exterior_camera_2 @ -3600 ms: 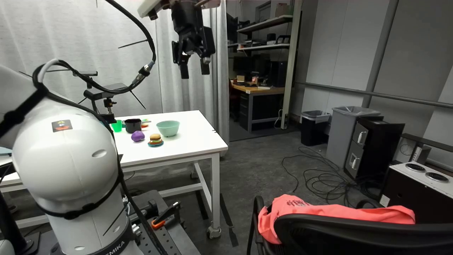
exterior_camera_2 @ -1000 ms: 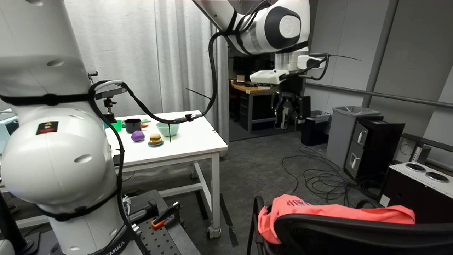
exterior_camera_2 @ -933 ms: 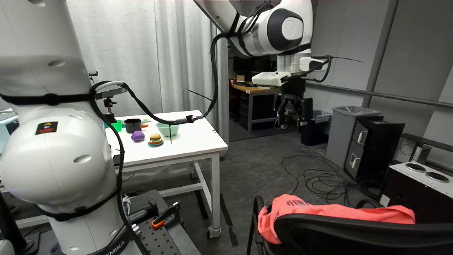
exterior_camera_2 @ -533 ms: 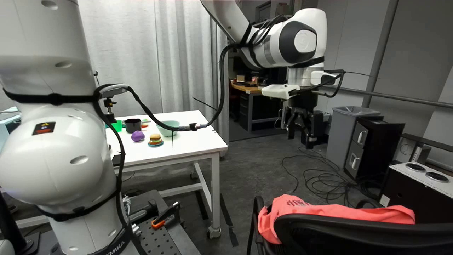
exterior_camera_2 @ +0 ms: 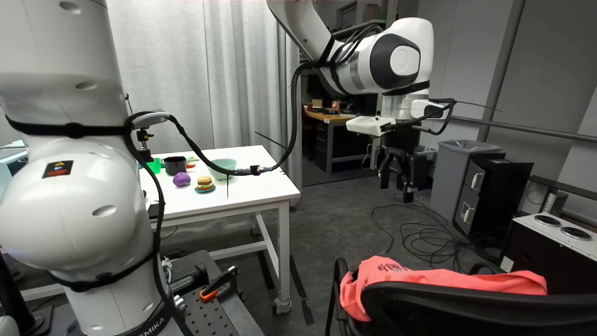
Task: Hang the sweatshirt on the black chair
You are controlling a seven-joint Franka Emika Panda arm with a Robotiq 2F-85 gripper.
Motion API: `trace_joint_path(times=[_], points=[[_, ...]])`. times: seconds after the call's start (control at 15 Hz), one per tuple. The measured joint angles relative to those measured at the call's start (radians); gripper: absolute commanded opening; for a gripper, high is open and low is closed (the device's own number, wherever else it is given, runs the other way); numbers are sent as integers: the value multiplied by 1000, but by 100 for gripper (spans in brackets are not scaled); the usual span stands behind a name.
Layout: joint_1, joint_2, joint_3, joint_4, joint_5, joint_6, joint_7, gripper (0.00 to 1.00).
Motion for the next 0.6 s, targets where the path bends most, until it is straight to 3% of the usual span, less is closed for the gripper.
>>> trace_joint_path(times=[0.6], points=[[-3,103,-25,54,-6,0,71,100]])
